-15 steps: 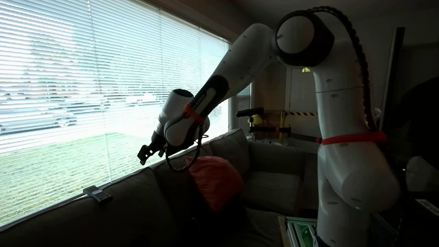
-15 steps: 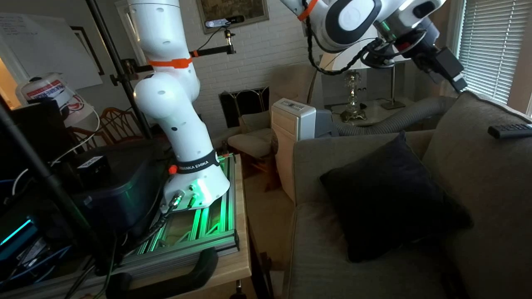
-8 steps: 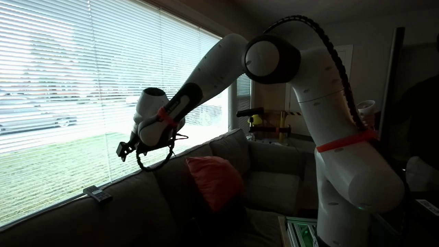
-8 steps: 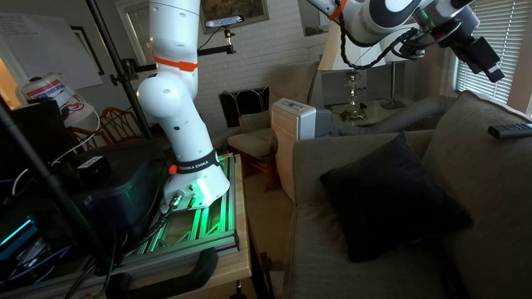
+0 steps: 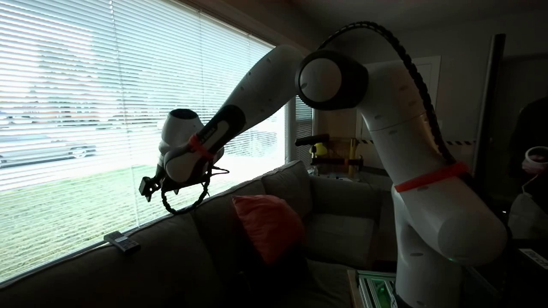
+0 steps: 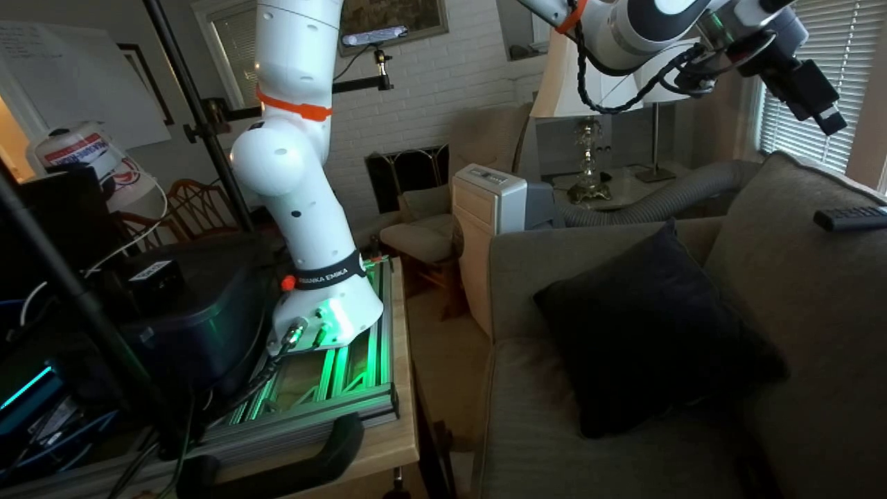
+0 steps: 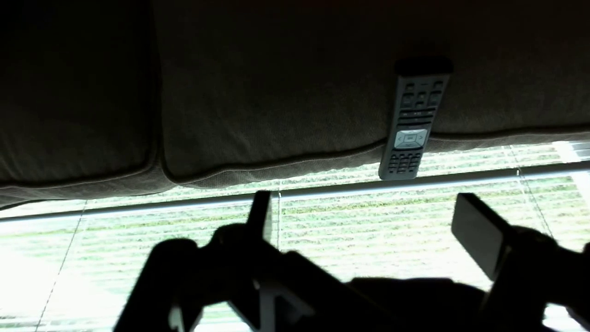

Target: Move the remote and place it on the black cushion

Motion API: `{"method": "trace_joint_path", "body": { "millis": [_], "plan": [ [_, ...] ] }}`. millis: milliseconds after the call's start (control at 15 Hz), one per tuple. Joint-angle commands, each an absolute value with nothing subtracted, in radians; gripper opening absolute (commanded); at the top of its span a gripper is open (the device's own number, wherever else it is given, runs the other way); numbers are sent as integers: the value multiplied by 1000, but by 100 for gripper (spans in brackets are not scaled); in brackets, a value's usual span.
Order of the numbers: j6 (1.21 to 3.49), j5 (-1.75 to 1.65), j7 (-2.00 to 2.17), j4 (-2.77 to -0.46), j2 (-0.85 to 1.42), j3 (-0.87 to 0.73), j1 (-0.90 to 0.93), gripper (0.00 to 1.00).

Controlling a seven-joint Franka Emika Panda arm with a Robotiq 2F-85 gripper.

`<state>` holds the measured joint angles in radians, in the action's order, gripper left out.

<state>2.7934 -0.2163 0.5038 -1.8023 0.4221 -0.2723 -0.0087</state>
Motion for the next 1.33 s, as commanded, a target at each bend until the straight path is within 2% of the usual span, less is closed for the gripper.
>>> {"method": "trace_joint_path", "body": {
  "millis": [0,600,1000,1267],
  "plan": [
    [2794,-196,488,-1802,424,-288,6,100],
    [2804,29,278,-1700,529,-144,-109,100],
    [2773,169,-20,-1499,712,50,-276,100],
    [2768,149,-88,-1371,825,58,-289,100]
  ]
}}
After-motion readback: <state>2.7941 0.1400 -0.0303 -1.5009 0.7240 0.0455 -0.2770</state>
